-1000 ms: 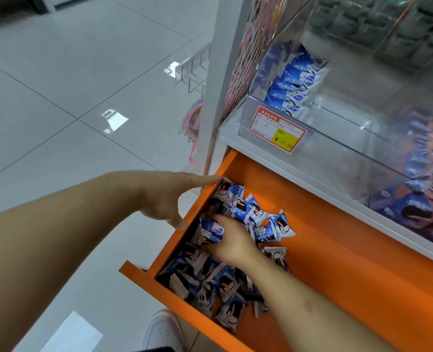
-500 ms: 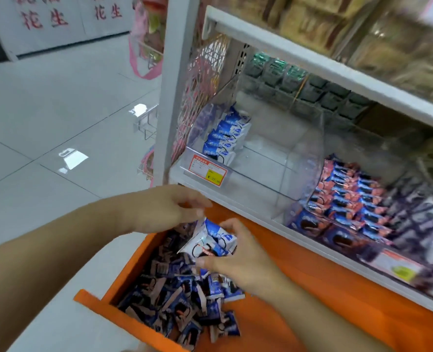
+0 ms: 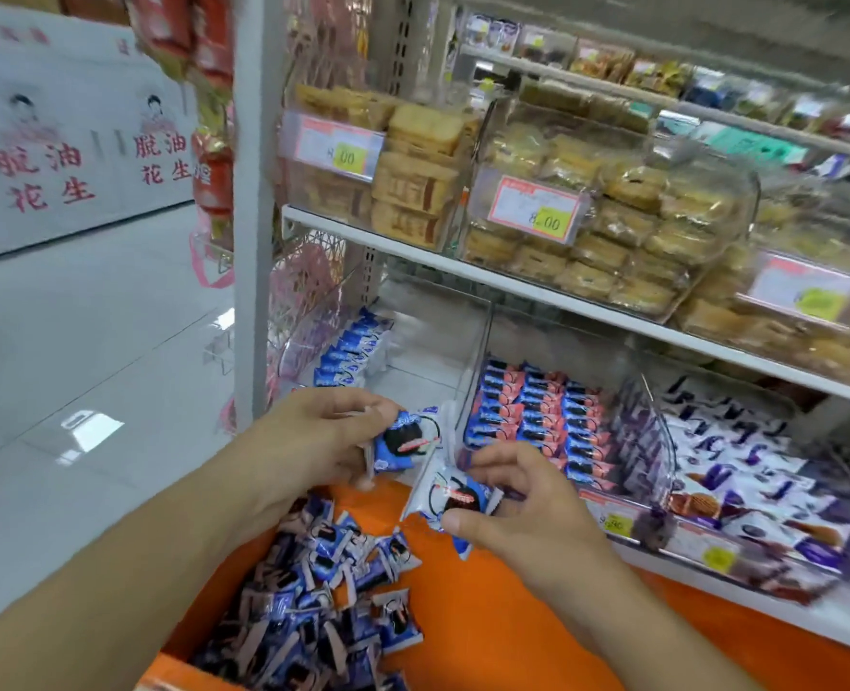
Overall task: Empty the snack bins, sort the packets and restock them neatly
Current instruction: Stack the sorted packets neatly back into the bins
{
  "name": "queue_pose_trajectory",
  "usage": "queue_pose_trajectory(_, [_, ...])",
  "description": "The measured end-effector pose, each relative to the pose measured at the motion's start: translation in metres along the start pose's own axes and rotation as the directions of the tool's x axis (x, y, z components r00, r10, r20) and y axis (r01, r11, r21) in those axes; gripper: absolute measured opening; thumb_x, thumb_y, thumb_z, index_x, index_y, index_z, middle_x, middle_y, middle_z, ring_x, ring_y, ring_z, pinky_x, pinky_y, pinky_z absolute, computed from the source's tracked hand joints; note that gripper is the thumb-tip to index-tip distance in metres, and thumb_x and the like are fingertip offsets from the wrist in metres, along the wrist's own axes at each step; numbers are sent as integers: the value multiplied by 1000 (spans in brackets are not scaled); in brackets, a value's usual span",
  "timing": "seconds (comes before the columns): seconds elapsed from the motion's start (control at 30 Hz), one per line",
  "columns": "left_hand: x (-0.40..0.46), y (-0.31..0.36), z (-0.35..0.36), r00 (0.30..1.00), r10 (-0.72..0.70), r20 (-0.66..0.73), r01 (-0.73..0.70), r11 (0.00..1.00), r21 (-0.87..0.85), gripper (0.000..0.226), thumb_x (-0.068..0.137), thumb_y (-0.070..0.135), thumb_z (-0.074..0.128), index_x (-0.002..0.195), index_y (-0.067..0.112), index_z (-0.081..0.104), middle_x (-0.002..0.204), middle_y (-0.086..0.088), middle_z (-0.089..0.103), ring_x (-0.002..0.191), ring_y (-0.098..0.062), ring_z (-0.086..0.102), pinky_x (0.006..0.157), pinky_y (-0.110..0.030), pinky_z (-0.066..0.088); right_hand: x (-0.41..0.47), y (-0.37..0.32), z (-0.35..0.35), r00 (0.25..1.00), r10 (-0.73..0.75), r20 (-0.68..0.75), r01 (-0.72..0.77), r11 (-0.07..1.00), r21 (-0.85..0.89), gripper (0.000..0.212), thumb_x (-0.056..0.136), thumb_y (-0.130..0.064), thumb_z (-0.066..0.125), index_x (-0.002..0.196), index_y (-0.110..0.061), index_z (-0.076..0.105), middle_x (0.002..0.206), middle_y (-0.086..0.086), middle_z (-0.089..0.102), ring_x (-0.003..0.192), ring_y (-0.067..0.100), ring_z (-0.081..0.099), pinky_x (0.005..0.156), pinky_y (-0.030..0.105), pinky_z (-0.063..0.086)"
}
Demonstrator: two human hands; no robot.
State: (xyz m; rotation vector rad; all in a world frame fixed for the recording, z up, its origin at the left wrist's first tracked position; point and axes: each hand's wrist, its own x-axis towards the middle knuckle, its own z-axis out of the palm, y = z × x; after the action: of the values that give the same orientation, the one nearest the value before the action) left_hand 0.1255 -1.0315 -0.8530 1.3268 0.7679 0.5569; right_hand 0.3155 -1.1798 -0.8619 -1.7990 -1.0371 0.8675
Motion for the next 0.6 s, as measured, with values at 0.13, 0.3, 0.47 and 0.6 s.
queue_pose_trajectory(0.13, [-8,0,15,990,83,-110,-58,976,208,28,92,53,70,107,32,79,86,-6,70,61,-5,57,80,-38,49,-8,-14,-18,994,-102,-34,103,995,16,34,79,-9,91,100,-20,67,99,-9,75,83,17,77,68,29,62])
queue_pose_trajectory(0.3, [-16,14,36,990,109,-88,-78,950,303,39,92,64,63,112,33,76,104,18,50,87,-20,70,81,-46,55,-12,-19,-27,980,-172,-102,176,984,30,32,83,-10,87,94,-33,68,92,-11,76,75,22,75,65,31,59])
queue_pose_trajectory(0.47, [-24,28,49,994,90,58,-102,960,259,32,87,64,68,108,41,76,98,2,75,67,-7,68,80,-35,53,-14,-20,-29,950,-277,-146,273,961,-46,36,79,-26,92,104,-41,70,108,-12,69,86,15,68,78,32,57])
queue_pose_trajectory(0.6, [-29,25,51,991,97,95,-120,952,282,33,87,51,77,113,31,74,100,-1,78,66,-7,59,74,-34,50,-18,-22,-28,936,-317,-156,302,947,-109,41,79,-35,91,110,-49,68,116,-22,59,92,13,62,81,33,56])
